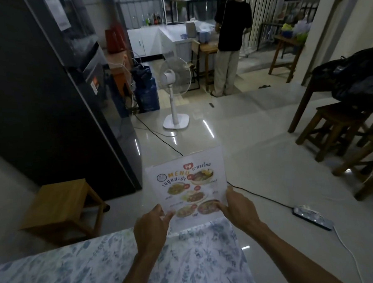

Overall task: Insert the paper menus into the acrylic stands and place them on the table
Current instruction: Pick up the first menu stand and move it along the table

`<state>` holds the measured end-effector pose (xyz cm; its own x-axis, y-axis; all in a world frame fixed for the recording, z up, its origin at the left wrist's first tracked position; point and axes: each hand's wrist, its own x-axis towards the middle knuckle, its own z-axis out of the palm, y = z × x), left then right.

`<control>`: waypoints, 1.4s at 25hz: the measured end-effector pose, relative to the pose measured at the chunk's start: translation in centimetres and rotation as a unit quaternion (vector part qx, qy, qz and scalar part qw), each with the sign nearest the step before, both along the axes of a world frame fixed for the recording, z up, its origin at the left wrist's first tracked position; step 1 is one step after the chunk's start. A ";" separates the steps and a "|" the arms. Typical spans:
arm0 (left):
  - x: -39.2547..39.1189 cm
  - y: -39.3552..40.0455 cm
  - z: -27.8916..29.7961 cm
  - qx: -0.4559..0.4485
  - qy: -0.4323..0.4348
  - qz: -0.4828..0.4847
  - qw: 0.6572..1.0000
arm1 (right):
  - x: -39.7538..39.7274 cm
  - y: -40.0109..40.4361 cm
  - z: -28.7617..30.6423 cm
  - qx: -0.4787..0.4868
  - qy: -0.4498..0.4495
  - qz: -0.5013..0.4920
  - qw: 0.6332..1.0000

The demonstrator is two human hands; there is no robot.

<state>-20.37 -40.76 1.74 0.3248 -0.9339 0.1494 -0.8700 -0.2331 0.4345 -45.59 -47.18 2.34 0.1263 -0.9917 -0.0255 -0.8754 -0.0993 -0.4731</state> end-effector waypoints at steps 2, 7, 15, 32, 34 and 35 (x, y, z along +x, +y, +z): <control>-0.3 -0.1 -1.3 0.016 0.000 0.006 1.000 | 0.0 0.0 -1.8 0.024 -0.010 0.012 1.000; 0.1 -1.6 -2.1 0.048 0.011 -0.008 0.999 | -0.1 -0.5 -4.3 0.027 -0.035 -0.005 0.999; -0.4 -1.2 -2.8 0.052 0.052 -0.005 0.997 | 0.1 0.4 -3.8 0.050 -0.080 -0.031 0.995; 0.3 0.4 -3.1 0.058 0.123 -0.011 0.991 | 0.6 2.3 -6.0 0.068 -0.086 -0.047 0.993; 0.3 0.4 -3.2 0.074 0.131 -0.024 0.988 | 0.5 2.4 -6.3 0.068 -0.096 -0.055 0.992; 0.3 0.5 -3.1 0.079 0.137 -0.031 0.987 | 0.5 2.5 -6.4 0.067 -0.105 -0.053 0.991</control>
